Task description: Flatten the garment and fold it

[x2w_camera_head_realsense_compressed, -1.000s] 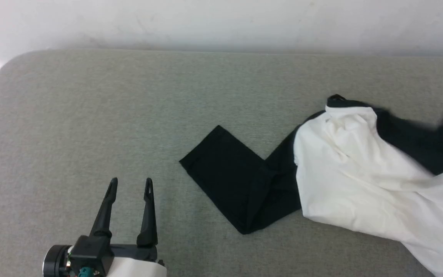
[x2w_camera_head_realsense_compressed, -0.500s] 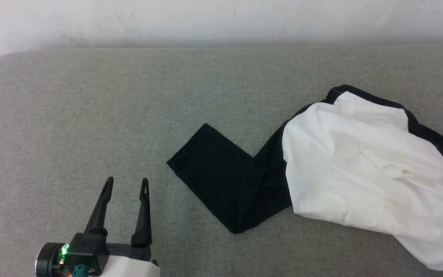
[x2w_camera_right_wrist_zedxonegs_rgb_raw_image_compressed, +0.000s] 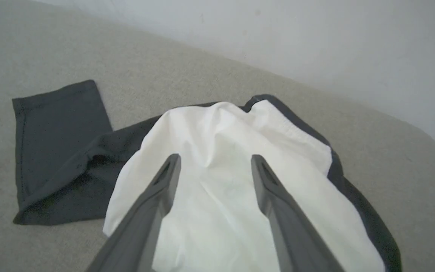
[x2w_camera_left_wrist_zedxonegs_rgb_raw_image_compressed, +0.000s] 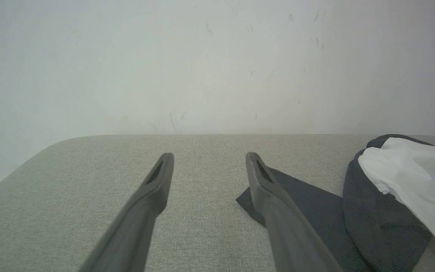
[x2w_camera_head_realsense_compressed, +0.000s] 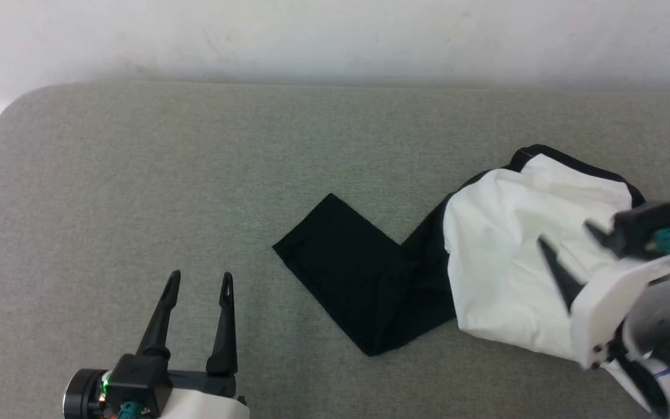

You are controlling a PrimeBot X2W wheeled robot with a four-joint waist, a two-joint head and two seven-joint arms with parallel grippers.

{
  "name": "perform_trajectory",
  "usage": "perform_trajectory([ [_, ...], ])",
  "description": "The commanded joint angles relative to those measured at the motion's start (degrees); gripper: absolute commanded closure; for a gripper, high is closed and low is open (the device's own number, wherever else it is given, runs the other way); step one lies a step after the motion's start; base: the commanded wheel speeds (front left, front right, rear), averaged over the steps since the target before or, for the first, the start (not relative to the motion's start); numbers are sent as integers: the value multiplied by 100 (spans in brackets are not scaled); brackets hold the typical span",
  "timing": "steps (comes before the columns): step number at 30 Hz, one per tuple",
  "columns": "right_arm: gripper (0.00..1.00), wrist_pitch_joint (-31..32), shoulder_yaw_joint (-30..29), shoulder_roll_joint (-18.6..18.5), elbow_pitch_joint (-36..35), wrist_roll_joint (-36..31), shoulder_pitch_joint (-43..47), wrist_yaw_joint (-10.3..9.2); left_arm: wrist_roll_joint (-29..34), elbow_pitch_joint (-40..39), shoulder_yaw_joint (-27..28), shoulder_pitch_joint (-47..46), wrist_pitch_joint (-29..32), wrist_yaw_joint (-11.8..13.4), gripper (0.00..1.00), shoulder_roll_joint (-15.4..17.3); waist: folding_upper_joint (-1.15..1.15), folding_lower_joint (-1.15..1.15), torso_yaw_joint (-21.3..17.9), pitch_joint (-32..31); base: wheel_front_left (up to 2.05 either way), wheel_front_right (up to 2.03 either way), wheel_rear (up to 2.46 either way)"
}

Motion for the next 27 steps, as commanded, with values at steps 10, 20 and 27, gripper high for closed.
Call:
perform_trajectory([
  [10, 0, 639, 1166, -562, 1186, 130, 409, -5, -39, 14, 32, -83, -95, -9, 0, -55, 0, 0, 438, 343, 0, 0, 0],
  [20, 100, 148, 1308, -346, 1508, 34, 0, -5, -48, 148, 6, -203, -132, -42, 0, -132, 0, 0, 281, 351, 0, 0, 0],
  [27, 100, 228, 1705, -34, 811, 633, 61, -5, -51, 200, 22, -194, -144, -46, 0, -147, 0, 0, 94, 255, 0, 0, 0],
])
